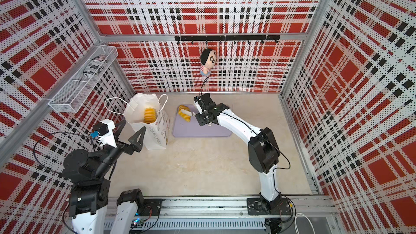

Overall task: Pack bread into a paper bag
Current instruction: Pick up the fake bread from the plate.

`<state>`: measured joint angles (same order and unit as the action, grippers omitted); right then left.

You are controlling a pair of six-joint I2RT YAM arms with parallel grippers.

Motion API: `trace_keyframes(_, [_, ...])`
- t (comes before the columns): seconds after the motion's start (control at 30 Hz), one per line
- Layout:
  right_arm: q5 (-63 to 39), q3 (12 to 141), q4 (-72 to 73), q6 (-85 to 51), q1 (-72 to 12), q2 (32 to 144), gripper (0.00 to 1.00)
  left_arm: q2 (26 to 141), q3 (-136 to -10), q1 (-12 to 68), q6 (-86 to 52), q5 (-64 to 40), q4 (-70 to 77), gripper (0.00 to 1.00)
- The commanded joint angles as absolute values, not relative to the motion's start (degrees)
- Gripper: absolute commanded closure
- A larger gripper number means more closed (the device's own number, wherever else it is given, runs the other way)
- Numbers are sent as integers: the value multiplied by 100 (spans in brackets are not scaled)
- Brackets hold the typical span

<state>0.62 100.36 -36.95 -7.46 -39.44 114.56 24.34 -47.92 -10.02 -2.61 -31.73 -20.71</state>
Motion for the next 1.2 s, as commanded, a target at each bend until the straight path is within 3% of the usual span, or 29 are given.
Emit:
trace_keyframes(0.0, [-322,10398,-3273,-817,-3911,11798,47,2552,-4921,-947,-162,-3283,-2194,2])
trace_keyframes(0.3, [-631,10998,-3232,-811,-3784,12645,47,2910,-5253,-949,-253,-3054,-2283,2])
trace_keyframes(0.43, [-552,11211,-3286,-835,-3751,12870,47,3229,-5460,-940,-206,-3736,-2334,2])
trace_keyframes(0.53, [-538,11273,-3324,-867,-3738,12936,47,3370,-5530,-923,-224,-3429,-2397,2])
trace_keyframes(0.8, [-439,11176,-3366,-877,-3719,12920,46,2862,-5295,-883,546,-3125,-2370,2])
trace_keyframes(1.17, [-377,11162,-3464,-897,-3685,12945,46,3309,-5228,-637,1479,-4536,-2977,2])
